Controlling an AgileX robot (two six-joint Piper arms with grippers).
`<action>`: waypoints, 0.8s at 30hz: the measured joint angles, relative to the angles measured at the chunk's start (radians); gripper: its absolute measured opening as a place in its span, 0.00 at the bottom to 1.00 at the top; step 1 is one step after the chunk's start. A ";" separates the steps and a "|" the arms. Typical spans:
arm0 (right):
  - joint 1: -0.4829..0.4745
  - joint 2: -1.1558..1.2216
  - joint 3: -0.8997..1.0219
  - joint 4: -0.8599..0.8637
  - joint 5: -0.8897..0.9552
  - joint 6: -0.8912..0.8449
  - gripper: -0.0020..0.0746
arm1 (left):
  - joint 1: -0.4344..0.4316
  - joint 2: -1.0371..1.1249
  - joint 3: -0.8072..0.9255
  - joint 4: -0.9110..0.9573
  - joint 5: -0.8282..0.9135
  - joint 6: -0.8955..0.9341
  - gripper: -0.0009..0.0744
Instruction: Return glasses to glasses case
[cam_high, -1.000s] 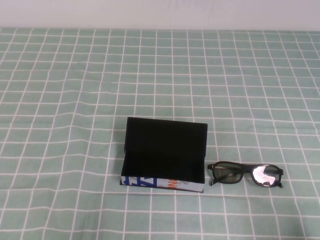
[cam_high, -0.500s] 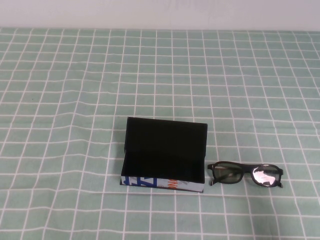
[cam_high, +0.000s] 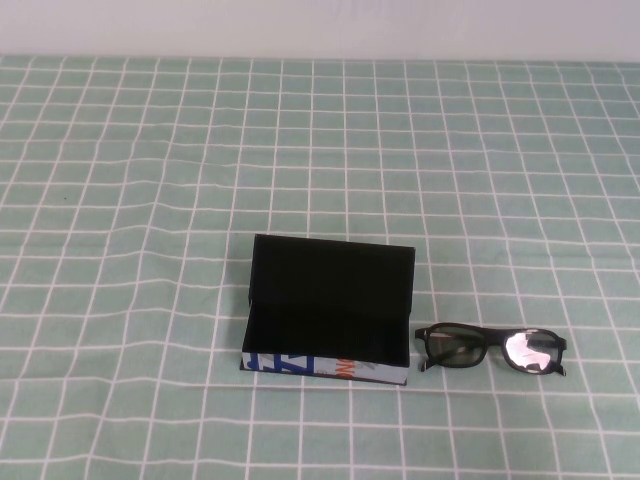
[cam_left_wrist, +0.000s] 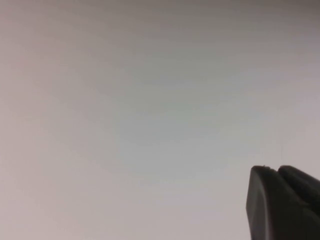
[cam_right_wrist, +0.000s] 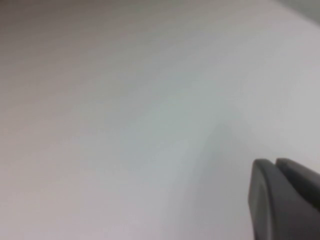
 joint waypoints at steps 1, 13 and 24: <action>0.000 0.000 -0.024 -0.029 -0.004 0.023 0.01 | 0.000 0.000 -0.017 -0.012 -0.006 0.006 0.00; 0.000 0.086 -0.541 -0.301 0.170 0.211 0.01 | 0.000 0.108 -0.425 -0.118 0.170 0.060 0.00; 0.000 0.405 -0.921 -0.311 1.014 0.238 0.01 | 0.000 0.377 -0.708 -0.112 0.732 0.082 0.00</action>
